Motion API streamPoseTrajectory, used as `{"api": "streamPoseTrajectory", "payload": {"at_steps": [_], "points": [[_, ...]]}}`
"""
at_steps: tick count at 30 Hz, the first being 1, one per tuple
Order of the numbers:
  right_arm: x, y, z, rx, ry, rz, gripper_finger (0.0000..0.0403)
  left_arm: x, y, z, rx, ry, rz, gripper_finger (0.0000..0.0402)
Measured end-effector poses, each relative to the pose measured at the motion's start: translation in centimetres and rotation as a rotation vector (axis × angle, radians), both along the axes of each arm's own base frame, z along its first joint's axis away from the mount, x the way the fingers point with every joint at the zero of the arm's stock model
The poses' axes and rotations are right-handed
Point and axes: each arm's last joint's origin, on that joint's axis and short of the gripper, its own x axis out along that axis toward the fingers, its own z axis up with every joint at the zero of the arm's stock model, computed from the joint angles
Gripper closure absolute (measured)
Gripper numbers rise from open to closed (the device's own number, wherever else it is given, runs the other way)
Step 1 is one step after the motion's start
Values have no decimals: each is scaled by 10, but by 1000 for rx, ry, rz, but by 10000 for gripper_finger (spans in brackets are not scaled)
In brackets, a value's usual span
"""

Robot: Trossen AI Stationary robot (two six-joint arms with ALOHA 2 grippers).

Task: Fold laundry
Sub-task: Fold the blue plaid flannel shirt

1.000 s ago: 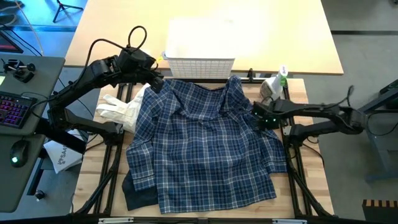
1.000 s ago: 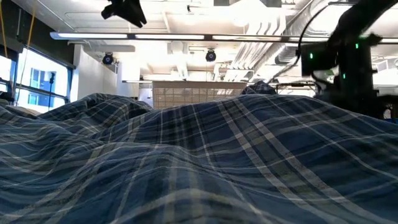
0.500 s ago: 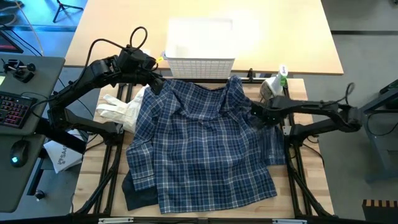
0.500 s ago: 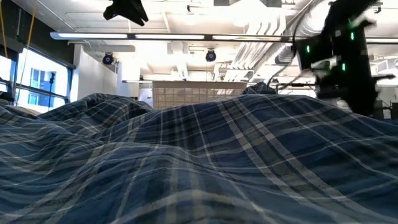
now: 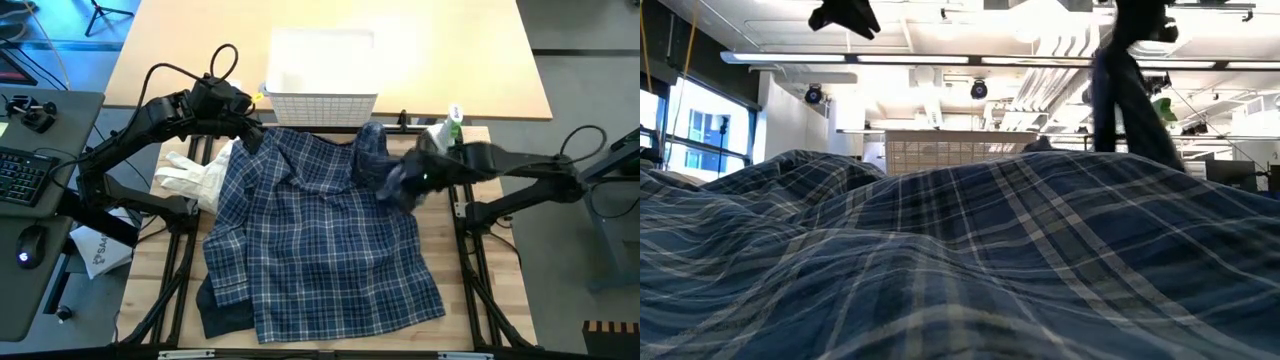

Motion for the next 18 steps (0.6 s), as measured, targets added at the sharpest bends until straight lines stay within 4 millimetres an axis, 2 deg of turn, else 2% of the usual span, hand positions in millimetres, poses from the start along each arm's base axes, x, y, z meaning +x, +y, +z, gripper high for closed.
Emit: {"api": "streamPoseTrajectory", "payload": {"at_steps": [2,4,6,8,12,15,18], "points": [[14,16,-17,50,-49,155,401,2,-1,1,13,-13,-11,312],[25,29,-44,74,-50,214,401,3,-1,2,20,-25,-15,312],[32,37,-76,77,-35,155,400,3,-1,3,26,-36,-16,312],[38,39,-104,154,-52,75,390,4,-1,3,24,-33,-15,312],[42,39,-142,367,-36,86,332,6,1,1,21,-26,-14,312],[42,36,-145,489,-37,137,277,9,2,-1,15,-17,-17,312],[43,27,-125,570,-102,155,237,12,3,-3,8,-5,-19,312]]}}
